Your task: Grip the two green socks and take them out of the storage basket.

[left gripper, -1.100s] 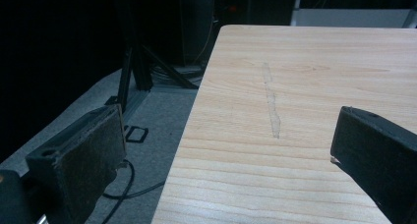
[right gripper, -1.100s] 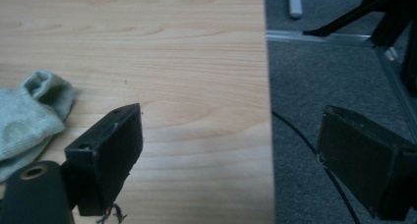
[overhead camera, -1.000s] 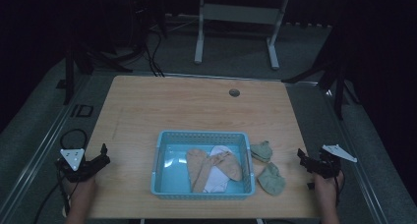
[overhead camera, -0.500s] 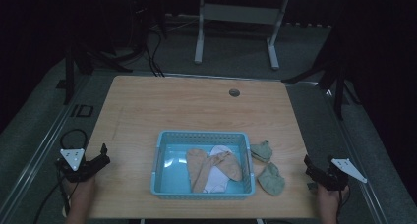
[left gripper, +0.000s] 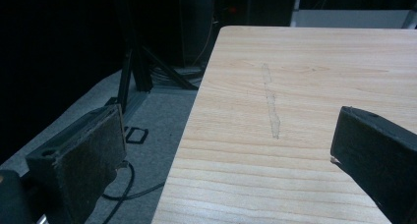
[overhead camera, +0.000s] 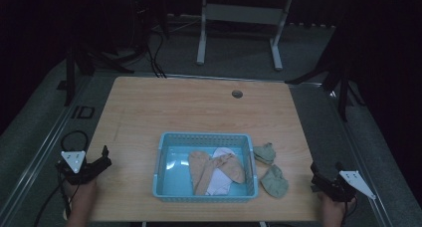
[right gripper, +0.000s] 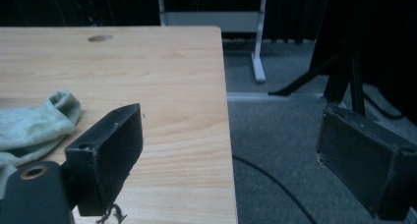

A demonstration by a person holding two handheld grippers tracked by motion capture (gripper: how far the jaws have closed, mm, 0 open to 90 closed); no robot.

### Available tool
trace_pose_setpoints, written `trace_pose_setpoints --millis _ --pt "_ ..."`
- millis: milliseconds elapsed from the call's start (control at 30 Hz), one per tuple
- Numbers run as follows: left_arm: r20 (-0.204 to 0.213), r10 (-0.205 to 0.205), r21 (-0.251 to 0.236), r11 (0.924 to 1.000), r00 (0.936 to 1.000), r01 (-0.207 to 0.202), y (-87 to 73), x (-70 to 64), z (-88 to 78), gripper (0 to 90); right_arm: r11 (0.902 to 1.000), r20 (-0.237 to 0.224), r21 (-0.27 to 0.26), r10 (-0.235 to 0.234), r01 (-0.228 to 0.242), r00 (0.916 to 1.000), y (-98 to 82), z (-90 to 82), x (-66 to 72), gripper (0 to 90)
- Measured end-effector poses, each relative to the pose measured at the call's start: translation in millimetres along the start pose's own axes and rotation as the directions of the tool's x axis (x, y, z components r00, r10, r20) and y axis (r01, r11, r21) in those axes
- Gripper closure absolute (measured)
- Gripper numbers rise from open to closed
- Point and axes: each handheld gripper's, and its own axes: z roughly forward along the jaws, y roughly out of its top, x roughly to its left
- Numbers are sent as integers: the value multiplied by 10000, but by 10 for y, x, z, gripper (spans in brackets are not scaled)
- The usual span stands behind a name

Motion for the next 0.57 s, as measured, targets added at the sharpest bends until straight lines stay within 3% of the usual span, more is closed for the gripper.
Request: trace_pose_setpoints --millis 233,300,567 --pt "7 12 -2 10000 10000 -12 0 0 0 4 9989 -95 -256 -384 381 9992 -7 12 27 104" --pt "8 8 -5 10000 10000 -8 0 0 0 4 9989 -255 -317 -356 348 9990 -13 25 16 104" --pt "-15 19 0 10000 10000 -19 0 -2 -1 4 9999 -155 -94 -102 101 9998 -20 52 -17 104"
